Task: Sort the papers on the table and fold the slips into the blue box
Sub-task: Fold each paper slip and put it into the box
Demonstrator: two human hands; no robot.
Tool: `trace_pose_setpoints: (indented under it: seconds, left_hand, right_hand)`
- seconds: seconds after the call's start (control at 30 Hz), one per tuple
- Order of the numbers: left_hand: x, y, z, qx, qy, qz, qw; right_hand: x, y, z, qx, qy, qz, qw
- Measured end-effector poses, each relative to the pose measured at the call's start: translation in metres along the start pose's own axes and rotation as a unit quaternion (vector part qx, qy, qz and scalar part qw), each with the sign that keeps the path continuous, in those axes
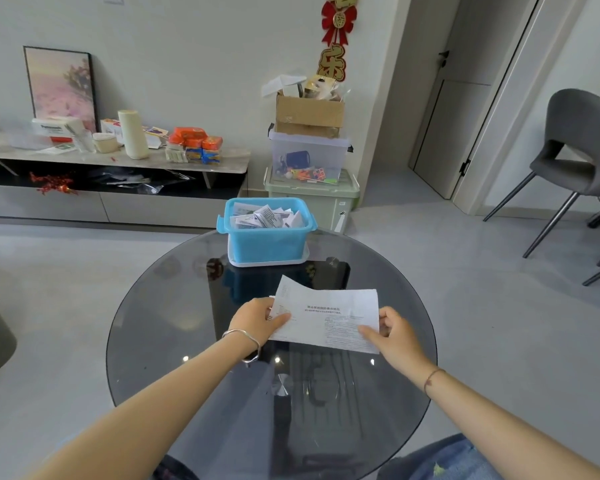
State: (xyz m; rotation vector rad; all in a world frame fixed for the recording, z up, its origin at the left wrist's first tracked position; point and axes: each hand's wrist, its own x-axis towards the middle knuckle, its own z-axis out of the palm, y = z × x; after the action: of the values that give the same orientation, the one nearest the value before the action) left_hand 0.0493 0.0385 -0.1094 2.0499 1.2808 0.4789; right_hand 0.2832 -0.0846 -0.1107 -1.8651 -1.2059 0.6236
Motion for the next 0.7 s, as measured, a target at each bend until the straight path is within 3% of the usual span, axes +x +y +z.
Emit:
trace_pose_setpoints:
  seconds: [0.2,0.3,0.37,0.47,0.5,0.63,0.7]
  left_hand:
    - [0.004,0.003,-0.001,-0.120,0.039,0.015,0.992]
    - [0.004,0.013,-0.009,-0.238,0.076,0.009,0.968]
    - [0.004,0.024,-0.019,-0.315,0.087,-0.027,0.945]
    - [0.005,0.039,-0.038,-0.433,0.009,-0.085,0.898]
    - [0.004,0.041,-0.043,-0.435,-0.028,-0.080,0.897]
    - [-0.001,0.040,-0.044,-0.305,-0.108,-0.037,0.946]
    - [-0.004,0.036,-0.041,-0.312,-0.152,-0.048,0.936]
  right_hand:
    - [-0.002,-0.005,-0.005,0.075,-0.043,0.000,0.996]
    - [0.000,-0.016,-0.014,0.089,-0.058,-0.015,0.994]
    - [0.006,-0.027,-0.018,0.125,-0.024,-0.030,0.991]
    - [0.014,-0.052,-0.025,0.198,0.030,-0.049,0.979]
    - [0.017,-0.059,-0.026,0.216,0.038,-0.050,0.974]
    - [0.027,-0.074,-0.029,0.288,0.074,-0.041,0.954]
    - [0.031,-0.078,-0.028,0.270,0.099,-0.051,0.956]
